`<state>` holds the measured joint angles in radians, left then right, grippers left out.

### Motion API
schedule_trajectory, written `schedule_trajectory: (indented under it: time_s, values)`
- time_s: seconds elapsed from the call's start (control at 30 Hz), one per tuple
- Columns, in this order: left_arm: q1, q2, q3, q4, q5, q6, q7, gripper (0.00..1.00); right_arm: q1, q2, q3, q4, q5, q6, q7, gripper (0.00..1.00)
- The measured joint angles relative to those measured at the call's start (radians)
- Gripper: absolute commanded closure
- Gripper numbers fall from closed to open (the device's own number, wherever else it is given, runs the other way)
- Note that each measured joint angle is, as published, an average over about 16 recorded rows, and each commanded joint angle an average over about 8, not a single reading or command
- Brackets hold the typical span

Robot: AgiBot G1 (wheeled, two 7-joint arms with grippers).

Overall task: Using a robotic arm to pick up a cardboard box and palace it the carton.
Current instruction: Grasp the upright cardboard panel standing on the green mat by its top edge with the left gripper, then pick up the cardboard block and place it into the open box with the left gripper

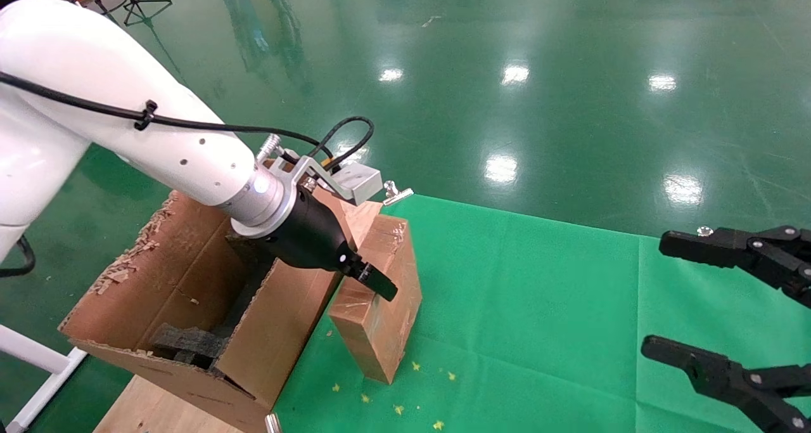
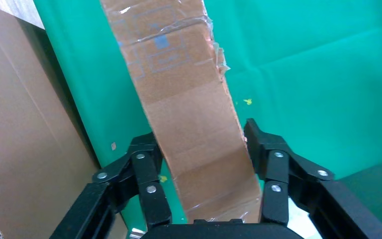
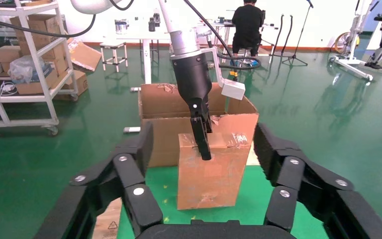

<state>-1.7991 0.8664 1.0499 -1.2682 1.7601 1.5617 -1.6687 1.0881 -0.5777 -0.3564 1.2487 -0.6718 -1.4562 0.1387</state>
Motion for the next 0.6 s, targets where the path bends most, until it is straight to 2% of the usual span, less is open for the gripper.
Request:
schedule_trajectory:
  time_s: [0.4, 0.6]
  values:
    - [-0.004, -0.004, -0.004, -0.004, -0.006, -0.005, 0.003, 1.0, 0.0, 0.0, 0.0, 0.0, 0.0, 0.0, 0.0, 0.0]
    - [-0.025, -0.032, -0.035, -0.006, -0.044, -0.026, 0.033, 1.0, 0.0, 0.0, 0.0, 0.0, 0.0, 0.0, 0.0, 0.0]
